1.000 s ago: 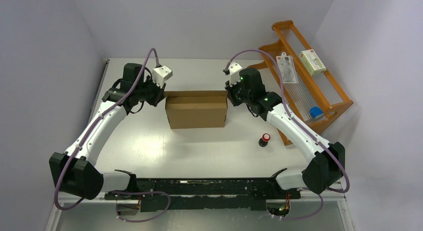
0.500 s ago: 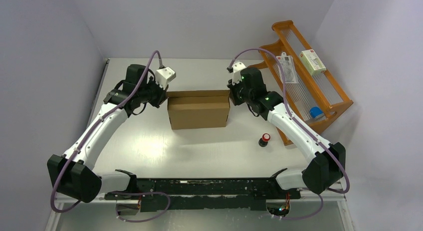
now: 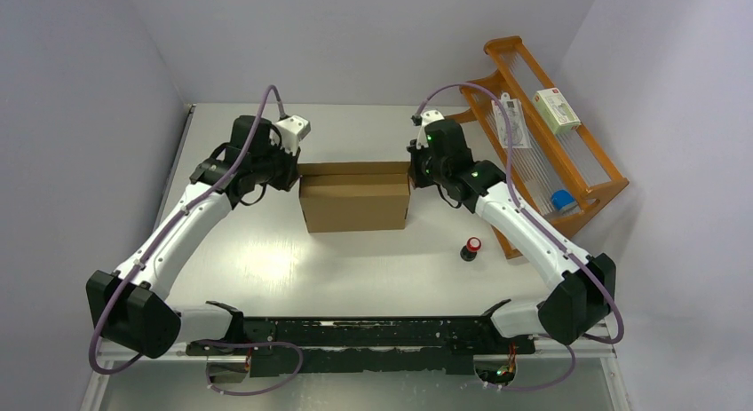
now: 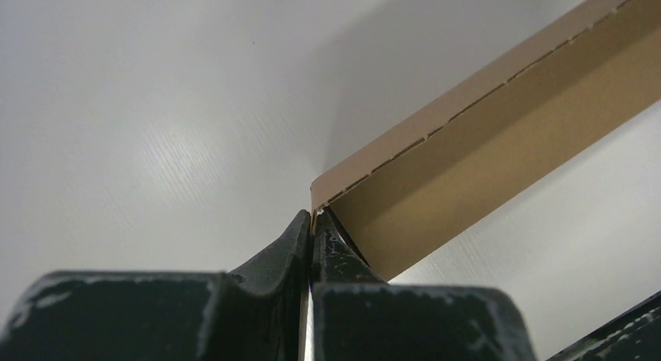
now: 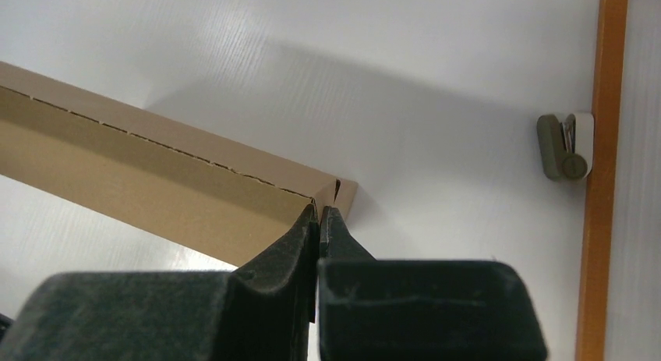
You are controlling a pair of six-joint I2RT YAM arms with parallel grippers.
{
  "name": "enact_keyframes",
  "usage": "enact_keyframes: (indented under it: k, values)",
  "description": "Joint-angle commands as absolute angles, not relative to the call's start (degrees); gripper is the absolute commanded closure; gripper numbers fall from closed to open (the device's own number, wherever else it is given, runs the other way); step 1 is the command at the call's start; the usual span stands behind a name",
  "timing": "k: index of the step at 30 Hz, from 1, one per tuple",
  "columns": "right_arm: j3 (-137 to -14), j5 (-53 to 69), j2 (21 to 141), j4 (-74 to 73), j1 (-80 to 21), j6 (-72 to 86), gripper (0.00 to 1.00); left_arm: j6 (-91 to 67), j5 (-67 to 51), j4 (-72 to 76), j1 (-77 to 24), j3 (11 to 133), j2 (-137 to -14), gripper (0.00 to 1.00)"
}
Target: Fold the paper box
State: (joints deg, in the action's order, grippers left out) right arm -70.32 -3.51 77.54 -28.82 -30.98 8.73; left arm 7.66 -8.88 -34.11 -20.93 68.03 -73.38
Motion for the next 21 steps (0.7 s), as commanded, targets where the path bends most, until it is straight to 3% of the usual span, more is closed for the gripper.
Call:
enact_keyframes:
  k: [1,21]
  values:
    - [-73.8,-8.6,78.3,-31.9,-31.5,15.7,1.00,0.4,-4.5,-33.8,-22.3,69.9,-73.4,0.95]
    - [-72.9,-18.9,79.3,-34.1,-37.5,27.2,1.00,-17.2,4.0,-36.4,-28.8,73.4,-76.6,0.95]
